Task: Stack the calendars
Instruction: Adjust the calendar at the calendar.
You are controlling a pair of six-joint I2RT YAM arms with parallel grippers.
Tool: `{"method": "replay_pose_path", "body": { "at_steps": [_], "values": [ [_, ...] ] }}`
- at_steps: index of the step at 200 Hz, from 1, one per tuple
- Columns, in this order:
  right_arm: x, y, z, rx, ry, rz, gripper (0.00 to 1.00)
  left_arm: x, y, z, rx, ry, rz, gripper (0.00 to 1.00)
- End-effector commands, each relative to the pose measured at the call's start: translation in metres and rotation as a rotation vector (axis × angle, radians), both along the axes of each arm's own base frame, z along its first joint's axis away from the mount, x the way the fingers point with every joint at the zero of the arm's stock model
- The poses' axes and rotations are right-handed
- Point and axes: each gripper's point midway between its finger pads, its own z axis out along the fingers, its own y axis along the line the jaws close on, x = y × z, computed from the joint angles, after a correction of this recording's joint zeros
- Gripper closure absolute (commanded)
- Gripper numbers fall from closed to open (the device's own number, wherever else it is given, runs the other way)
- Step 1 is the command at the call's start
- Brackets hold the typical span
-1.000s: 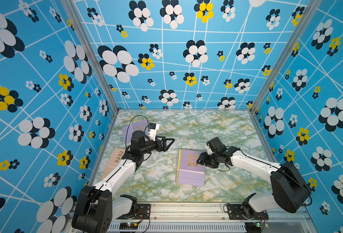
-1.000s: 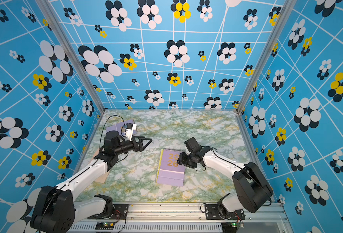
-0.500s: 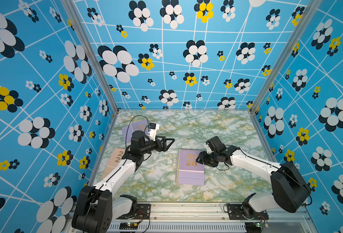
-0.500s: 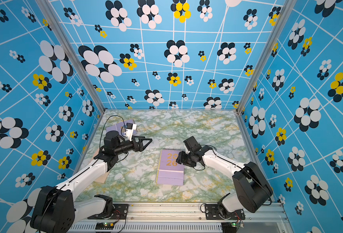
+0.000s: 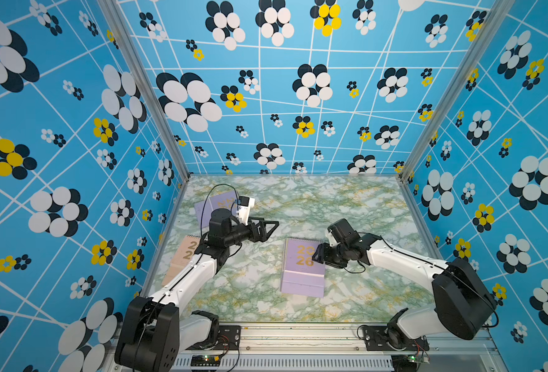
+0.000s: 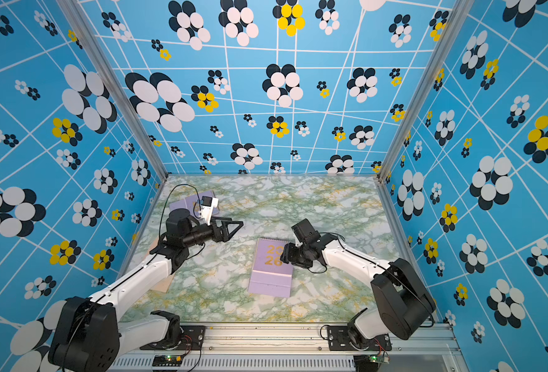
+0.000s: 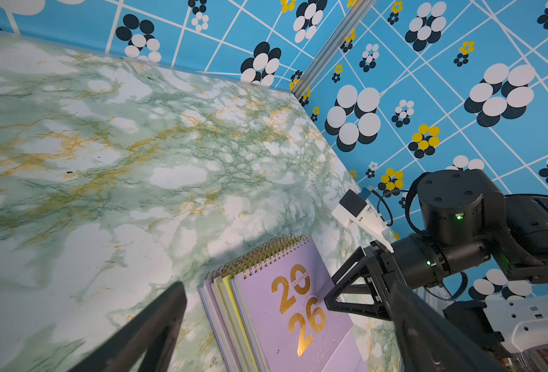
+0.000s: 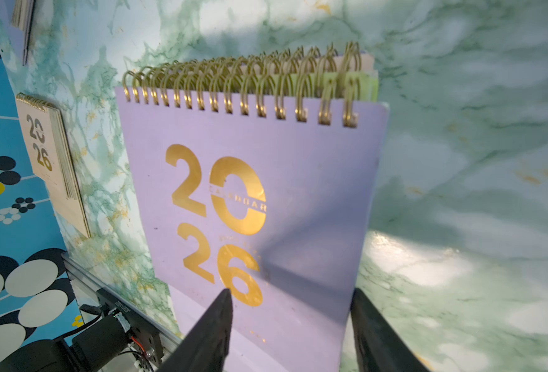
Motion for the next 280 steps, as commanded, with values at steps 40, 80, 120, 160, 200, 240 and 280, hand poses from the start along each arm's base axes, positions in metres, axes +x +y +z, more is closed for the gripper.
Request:
{"method": "replay_pose_path", "body": {
  "at_steps": [40,80,120,160,200,240,280],
  "values": [
    [-0.003,-0.001,-0.004,-0.036,0.013,-0.003,0.4,0.0,-0.005,0.009,0.003,-0.031,-0.028,0.0],
    [0.0,-0.001,-0.003,-0.052,0.004,0.008,0.4,0.0,-0.005,0.008,0.003,-0.03,-0.029,0.0],
    [0.003,0.0,-0.003,-0.06,0.001,0.014,0.4,0.0,-0.005,0.009,0.002,-0.031,-0.029,0.0],
    [0.006,0.0,-0.001,-0.072,-0.008,0.018,0.4,0.001,-0.006,0.008,0.001,-0.029,-0.031,0.0],
    [0.01,0.001,0.002,-0.076,-0.018,0.022,0.4,0.001,-0.007,0.009,0.0,-0.028,-0.034,0.0],
    [0.012,0.002,0.002,-0.086,-0.019,0.028,0.4,0.001,-0.006,0.009,0.001,-0.03,-0.034,0.0],
    [0.013,0.003,0.002,-0.086,-0.02,0.031,0.4,0.001,-0.007,0.008,0.001,-0.027,-0.035,0.01]
  ]
}}
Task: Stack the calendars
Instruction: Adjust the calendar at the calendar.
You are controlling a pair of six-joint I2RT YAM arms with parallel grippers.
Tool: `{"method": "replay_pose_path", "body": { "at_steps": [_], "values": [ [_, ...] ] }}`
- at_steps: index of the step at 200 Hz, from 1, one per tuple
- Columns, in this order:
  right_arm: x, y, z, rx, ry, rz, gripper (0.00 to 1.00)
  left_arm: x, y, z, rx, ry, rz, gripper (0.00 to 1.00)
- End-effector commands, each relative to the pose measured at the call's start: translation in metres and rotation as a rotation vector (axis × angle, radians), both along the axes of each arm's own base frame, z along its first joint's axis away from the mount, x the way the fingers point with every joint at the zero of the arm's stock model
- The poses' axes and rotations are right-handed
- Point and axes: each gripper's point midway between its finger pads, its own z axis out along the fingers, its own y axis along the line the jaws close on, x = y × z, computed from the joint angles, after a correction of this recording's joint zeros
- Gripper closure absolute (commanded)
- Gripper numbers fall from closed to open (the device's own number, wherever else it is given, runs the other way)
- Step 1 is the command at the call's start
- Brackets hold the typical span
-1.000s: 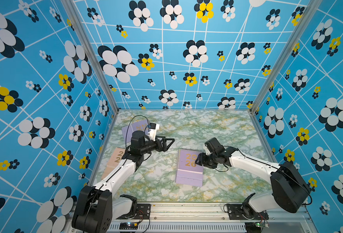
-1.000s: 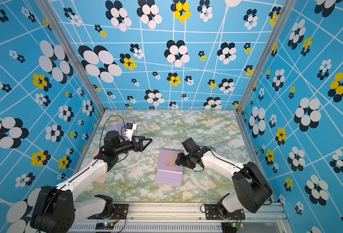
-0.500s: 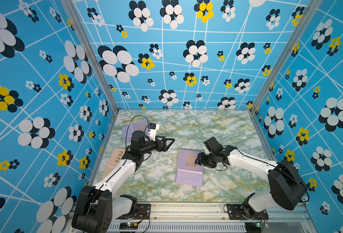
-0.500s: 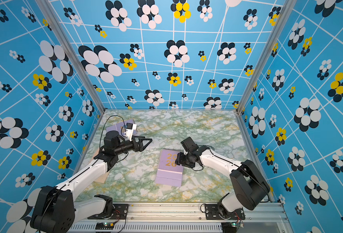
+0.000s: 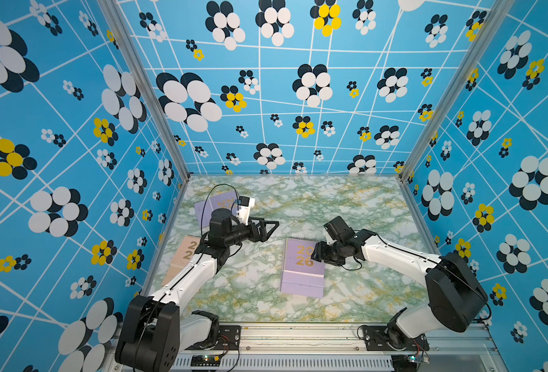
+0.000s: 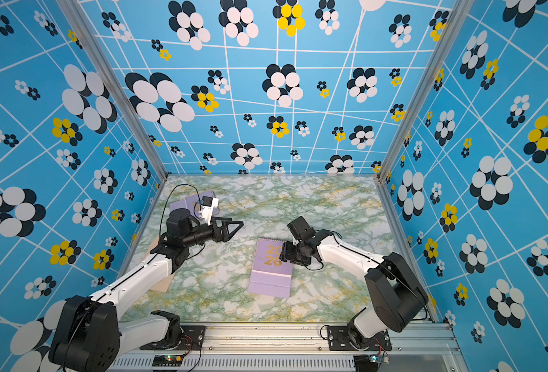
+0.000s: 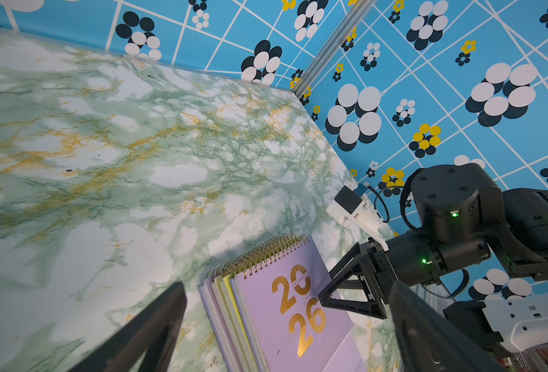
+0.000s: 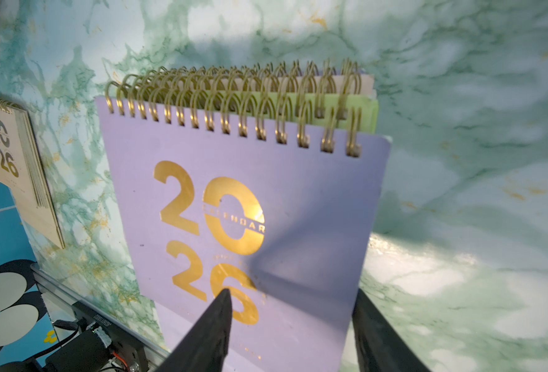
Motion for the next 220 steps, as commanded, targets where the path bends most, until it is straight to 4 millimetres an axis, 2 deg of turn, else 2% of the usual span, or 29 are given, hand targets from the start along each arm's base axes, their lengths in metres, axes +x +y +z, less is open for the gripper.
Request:
{"method": "replay_pose_path", "body": {
  "at_steps": [1,220],
  "values": [
    [0.0041,0.002,0.0035,-0.019,-0.02,0.02,0.4,-0.0001,-0.0064,0.0102,-0.001,-0.034,-0.035,0.01],
    [0.0088,0.0072,0.0075,-0.009,-0.035,0.033,0.4,-0.0005,-0.0059,0.0081,0.004,-0.031,-0.035,0.01]
  ]
}}
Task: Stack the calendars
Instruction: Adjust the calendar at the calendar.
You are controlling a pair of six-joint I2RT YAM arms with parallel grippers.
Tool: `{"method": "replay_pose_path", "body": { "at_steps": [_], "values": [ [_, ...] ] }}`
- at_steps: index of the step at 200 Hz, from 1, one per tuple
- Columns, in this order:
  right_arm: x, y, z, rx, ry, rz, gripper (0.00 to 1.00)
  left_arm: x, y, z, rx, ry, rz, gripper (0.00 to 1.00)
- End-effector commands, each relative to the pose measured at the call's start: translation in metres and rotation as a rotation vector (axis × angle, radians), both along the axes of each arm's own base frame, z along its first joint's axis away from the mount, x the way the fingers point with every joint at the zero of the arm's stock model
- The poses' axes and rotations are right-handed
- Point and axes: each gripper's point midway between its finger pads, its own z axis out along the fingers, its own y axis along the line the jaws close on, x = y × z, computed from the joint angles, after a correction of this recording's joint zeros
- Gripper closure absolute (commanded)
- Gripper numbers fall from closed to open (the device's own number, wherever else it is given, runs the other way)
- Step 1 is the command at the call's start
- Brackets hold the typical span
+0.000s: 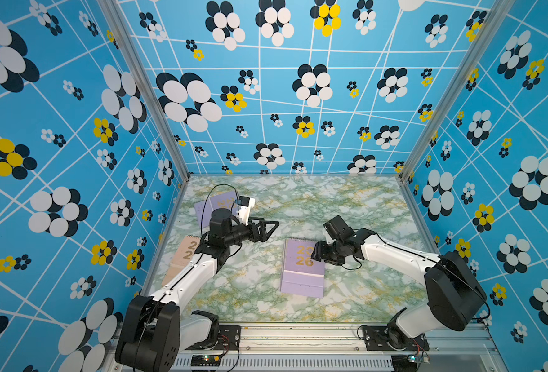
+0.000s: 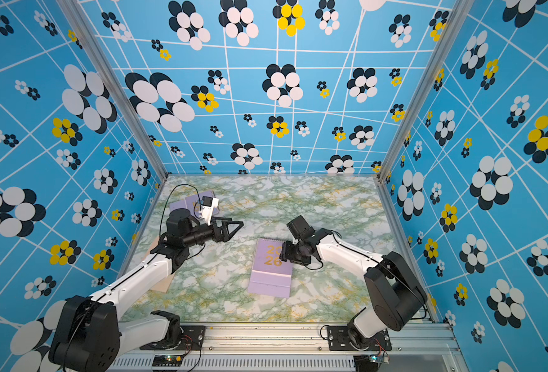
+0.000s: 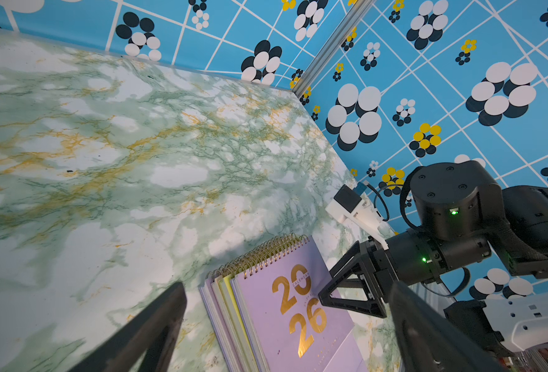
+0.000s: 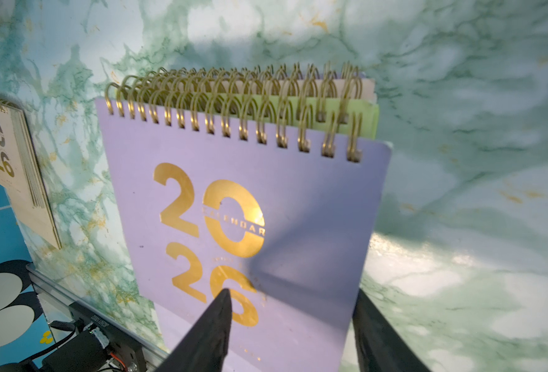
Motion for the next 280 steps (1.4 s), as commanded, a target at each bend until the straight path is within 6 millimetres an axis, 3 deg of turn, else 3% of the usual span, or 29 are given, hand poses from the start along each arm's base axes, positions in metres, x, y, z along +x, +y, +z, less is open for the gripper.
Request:
{"method": "replay_pose_path", "body": {
  "at_steps": [1,83,182,280],
  "values": [
    [0.007,0.007,0.007,0.0,-0.033,0.027,0.39,0.0,-0.006,0.008,0.002,-0.028,-0.033,0.01],
    [0.01,0.003,0.004,-0.028,-0.032,0.011,0.39,0.0,-0.005,0.007,0.004,-0.026,-0.032,0.0],
    [0.024,-0.001,0.007,-0.092,-0.072,-0.001,0.24,-0.001,-0.006,0.008,0.002,-0.027,-0.034,0.01],
    [0.033,0.006,0.01,-0.086,-0.088,0.017,0.23,0.0,-0.006,0.008,0.005,-0.027,-0.034,0.0]
  ]
}}
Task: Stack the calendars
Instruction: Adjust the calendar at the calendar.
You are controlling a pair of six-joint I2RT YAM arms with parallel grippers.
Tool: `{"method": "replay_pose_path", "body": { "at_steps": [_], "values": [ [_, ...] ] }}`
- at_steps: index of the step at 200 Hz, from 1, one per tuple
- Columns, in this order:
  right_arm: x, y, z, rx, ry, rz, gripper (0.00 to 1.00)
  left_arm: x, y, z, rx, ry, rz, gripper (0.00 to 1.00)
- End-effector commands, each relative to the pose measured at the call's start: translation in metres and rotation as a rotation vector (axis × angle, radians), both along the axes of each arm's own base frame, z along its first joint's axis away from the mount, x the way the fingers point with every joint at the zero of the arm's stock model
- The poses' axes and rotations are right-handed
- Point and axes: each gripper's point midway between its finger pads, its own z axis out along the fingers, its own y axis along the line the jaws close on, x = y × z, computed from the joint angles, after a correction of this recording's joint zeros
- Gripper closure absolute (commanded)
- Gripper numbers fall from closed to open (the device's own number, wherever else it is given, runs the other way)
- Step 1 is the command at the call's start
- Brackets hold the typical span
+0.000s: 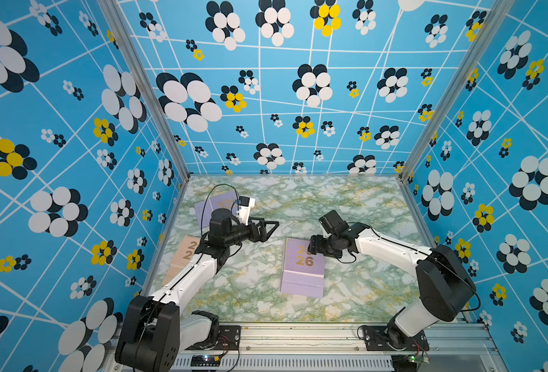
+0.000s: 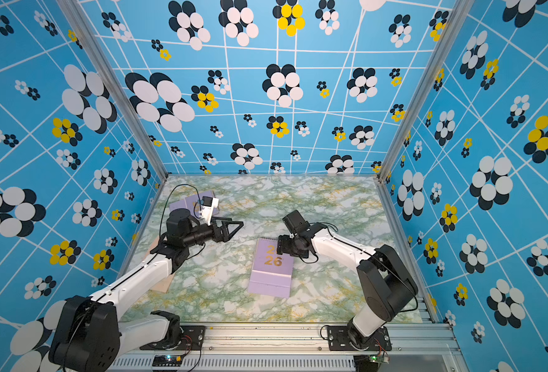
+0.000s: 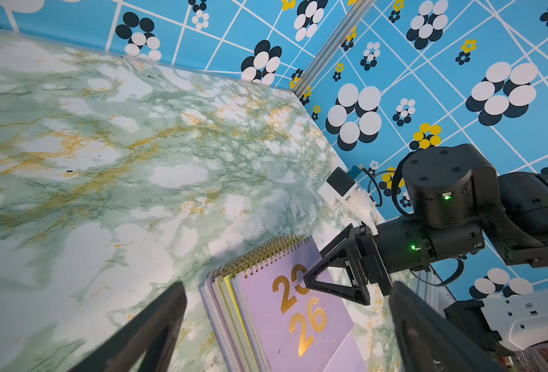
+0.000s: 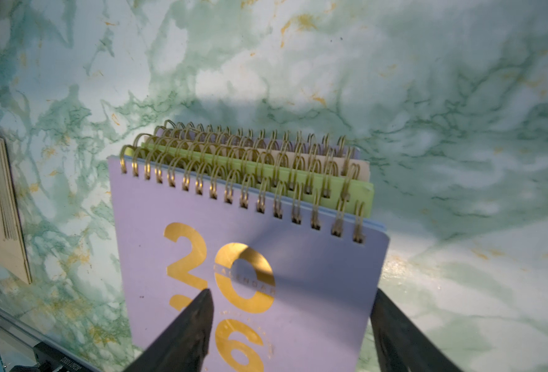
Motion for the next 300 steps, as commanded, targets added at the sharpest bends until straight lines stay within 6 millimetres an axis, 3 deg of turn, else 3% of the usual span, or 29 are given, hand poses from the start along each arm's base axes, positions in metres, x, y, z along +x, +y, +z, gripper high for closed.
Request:
{"method": "replay_pose_path", "body": {
  "at_steps": [1,160,253,300],
  "values": [
    [0.002,0.003,0.005,-0.014,-0.009,0.019,0.23,0.0,-0.006,0.008,0.004,-0.026,-0.033,0.0],
    [0.008,0.017,0.01,0.033,-0.017,0.05,0.24,0.0,-0.006,0.007,0.006,-0.026,-0.034,0.0],
    [0.008,0.011,0.011,0.006,-0.029,0.044,0.24,0.0,-0.006,0.006,0.009,-0.022,-0.033,0.0],
    [0.017,0.003,0.026,-0.053,-0.09,0.069,0.22,0.019,0.006,0.006,0.077,-0.009,0.065,0.01]
  ]
}}
